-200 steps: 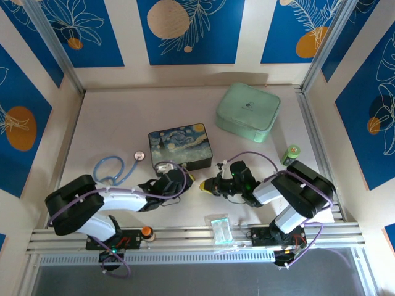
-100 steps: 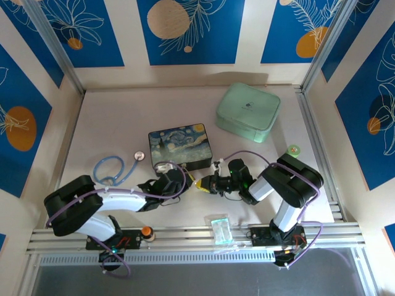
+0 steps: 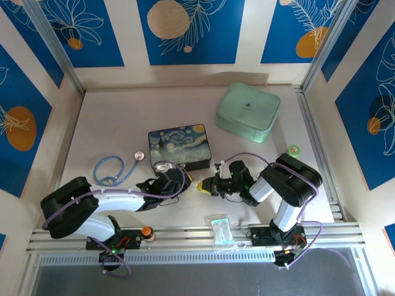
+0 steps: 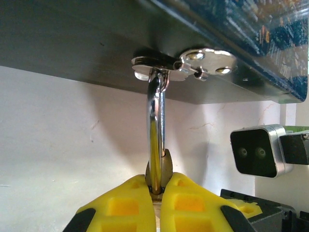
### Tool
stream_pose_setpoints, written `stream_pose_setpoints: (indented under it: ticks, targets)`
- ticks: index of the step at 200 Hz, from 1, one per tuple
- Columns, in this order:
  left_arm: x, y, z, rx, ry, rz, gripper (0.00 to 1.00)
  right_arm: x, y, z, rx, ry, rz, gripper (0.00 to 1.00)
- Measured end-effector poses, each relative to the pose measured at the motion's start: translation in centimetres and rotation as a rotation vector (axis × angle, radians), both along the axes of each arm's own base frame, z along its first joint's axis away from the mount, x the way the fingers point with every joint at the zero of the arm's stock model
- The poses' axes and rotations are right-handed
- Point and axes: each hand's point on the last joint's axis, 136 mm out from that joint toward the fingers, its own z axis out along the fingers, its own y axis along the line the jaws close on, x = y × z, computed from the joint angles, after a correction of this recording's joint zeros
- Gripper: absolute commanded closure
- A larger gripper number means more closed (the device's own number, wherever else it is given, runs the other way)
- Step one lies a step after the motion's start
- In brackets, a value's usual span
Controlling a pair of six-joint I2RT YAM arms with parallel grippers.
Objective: Unlock a padlock with a key
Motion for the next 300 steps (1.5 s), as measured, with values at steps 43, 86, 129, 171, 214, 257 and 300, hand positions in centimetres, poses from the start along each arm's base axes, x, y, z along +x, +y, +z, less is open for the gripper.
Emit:
stream_pose_setpoints:
  ticks: [43,86,129,171,214,257,300]
  targets:
    - [0.1,-0.7,0.3,-0.018,0.005,-0.014,1.0,0.3,0.4,0.5,0.013,-0.013,0.013,1.0]
    - [0.3,-1.1,0.5,-0.034,0.002,-0.019,1.0,0.5,0.4,0.6,0.01,-0.005,0.029,1.0]
    - [0.4,-1.2,0.7,-0.045,0.001,-0.015,1.0,0.9,0.3,0.7,0.017,-0.008,0.019,1.0]
    - [0.7,-1.2,1.0,-0.066,-0.001,0.001,1.0,1.9,0.3,0.8,0.063,-0.003,-0.012,1.0]
    - [1.0,-1.5,0.8,-0.078,-0.002,0.01,1.0,1.9,0.2,0.8,0.074,-0.005,-0.026,1.0]
    - [1.2,-1.8,0.7,-0.104,0.004,0.019,1.0,2.0,-0.2,0.8,0.065,-0.01,-0.049,1.0]
    - [1.2,-2.0,1.0,-0.129,0.008,0.029,1.0,2.1,-0.3,1.1,0.073,-0.029,-0.06,1.0]
